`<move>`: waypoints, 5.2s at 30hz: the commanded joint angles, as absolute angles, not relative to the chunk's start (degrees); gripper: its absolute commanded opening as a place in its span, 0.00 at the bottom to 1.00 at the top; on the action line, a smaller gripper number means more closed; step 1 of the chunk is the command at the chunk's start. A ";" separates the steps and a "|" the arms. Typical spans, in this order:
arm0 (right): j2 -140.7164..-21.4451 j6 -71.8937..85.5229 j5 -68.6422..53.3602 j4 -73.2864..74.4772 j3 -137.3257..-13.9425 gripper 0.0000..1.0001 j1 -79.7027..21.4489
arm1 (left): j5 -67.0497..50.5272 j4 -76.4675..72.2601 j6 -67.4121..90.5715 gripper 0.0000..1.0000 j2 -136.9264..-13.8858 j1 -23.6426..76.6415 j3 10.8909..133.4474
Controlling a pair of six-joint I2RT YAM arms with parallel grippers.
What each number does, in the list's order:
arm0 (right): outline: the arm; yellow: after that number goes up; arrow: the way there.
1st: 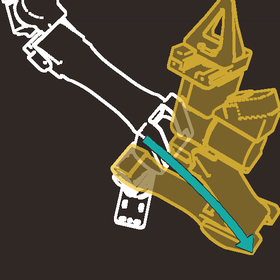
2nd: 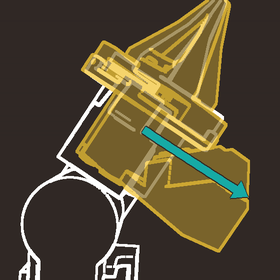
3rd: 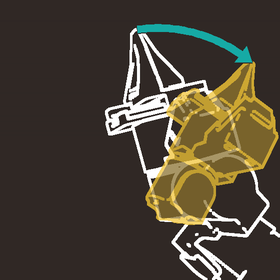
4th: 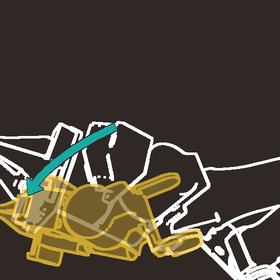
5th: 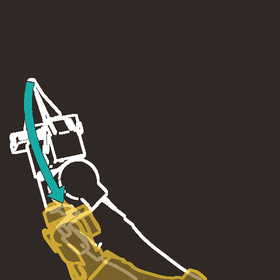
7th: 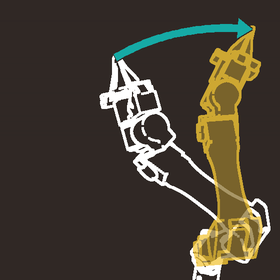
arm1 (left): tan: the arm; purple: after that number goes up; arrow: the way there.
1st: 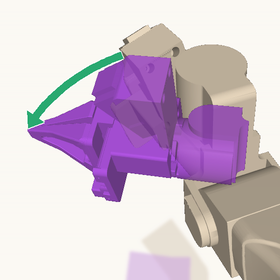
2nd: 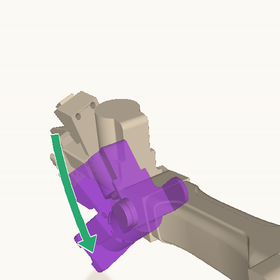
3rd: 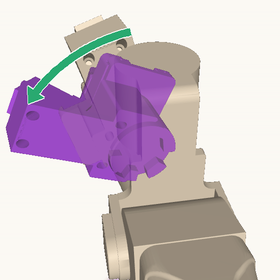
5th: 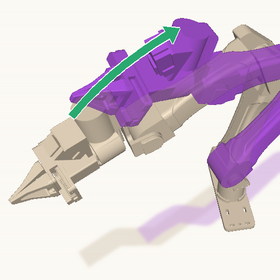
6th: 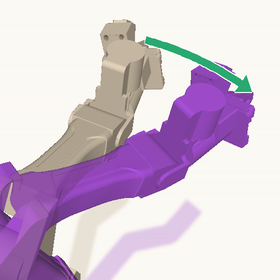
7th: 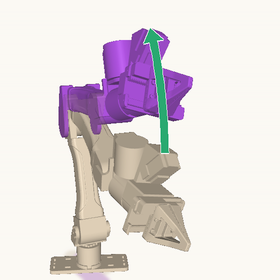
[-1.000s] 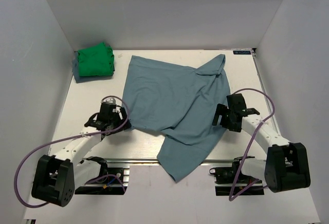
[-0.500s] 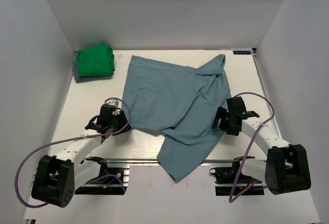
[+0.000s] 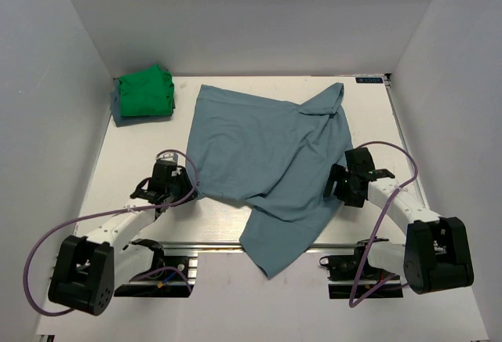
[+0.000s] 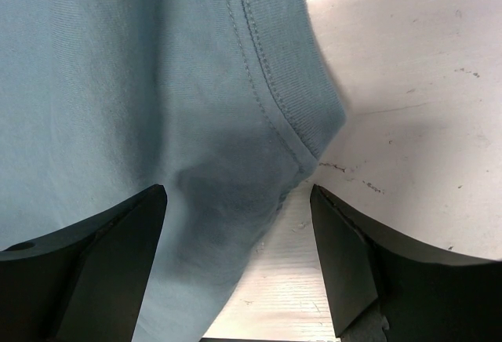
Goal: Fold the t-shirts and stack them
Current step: Flatten out the tshirt
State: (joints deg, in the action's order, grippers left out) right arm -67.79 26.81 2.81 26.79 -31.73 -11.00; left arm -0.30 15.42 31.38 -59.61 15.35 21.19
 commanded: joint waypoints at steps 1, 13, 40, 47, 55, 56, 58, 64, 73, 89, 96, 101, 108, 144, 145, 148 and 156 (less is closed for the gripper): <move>-69.17 27.33 2.29 26.10 -31.99 0.80 -11.07 | -2.46 12.49 30.94 0.50 -63.10 15.56 20.92; -67.85 27.16 -0.29 24.34 -31.72 0.00 -10.99 | -0.54 12.55 29.88 0.00 -60.23 16.70 23.81; -67.75 23.84 32.11 37.46 -48.95 0.00 -2.64 | 22.37 26.94 33.78 0.00 -78.22 11.25 55.99; -75.23 19.08 23.82 31.64 -51.41 0.00 -2.72 | 11.09 17.94 29.10 0.00 -83.05 11.25 56.42; -86.90 17.67 26.54 30.06 -59.32 0.00 -2.64 | 5.98 14.59 29.09 0.00 -95.26 11.25 65.82; -87.79 17.67 26.72 30.06 -60.02 0.00 -2.55 | 5.98 15.20 29.09 0.00 -96.67 11.25 68.27; -90.43 17.40 26.28 31.37 -62.48 0.07 -2.55 | 5.98 15.73 29.09 0.00 -100.27 11.25 70.14; -89.92 18.28 26.99 33.74 -63.63 0.40 -2.64 | 5.45 16.87 28.56 0.00 -103.01 11.25 73.21; -76.56 18.11 16.29 34.28 -57.75 0.79 -2.90 | 8.61 18.63 26.81 0.78 -99.42 11.25 70.95; -59.50 19.51 0.62 46.14 -46.33 0.90 -5.10 | 5.81 -6.54 16.28 0.91 -78.84 11.25 37.03; -58.01 19.77 -2.02 47.28 -44.74 0.90 -5.27 | 1.95 -3.78 14.68 0.85 -87.60 11.25 42.80; -56.78 20.56 -6.05 51.23 -44.91 0.90 -5.89 | 1.23 -4.31 15.29 0.70 -89.82 11.25 44.64; -55.99 21.09 -9.49 58.62 -43.68 0.90 -8.61 | 0.45 -7.55 16.44 0.17 -87.36 11.25 44.03; -78.39 30.32 -11.07 50.10 -37.98 0.63 -29.53 | -1.93 22.32 18.11 0.00 -85.61 11.87 65.47; -79.18 30.15 -11.68 49.49 -37.62 0.60 -29.79 | -1.93 22.85 18.11 0.00 -85.61 11.87 65.48; -80.42 29.62 -11.95 47.03 -36.30 0.40 -29.97 | -1.93 24.17 18.63 0.00 -85.61 11.87 66.18; -73.57 26.55 5.35 51.76 -54.27 0.00 -29.36 | -5.63 20.04 18.63 0.00 -92.18 11.87 70.04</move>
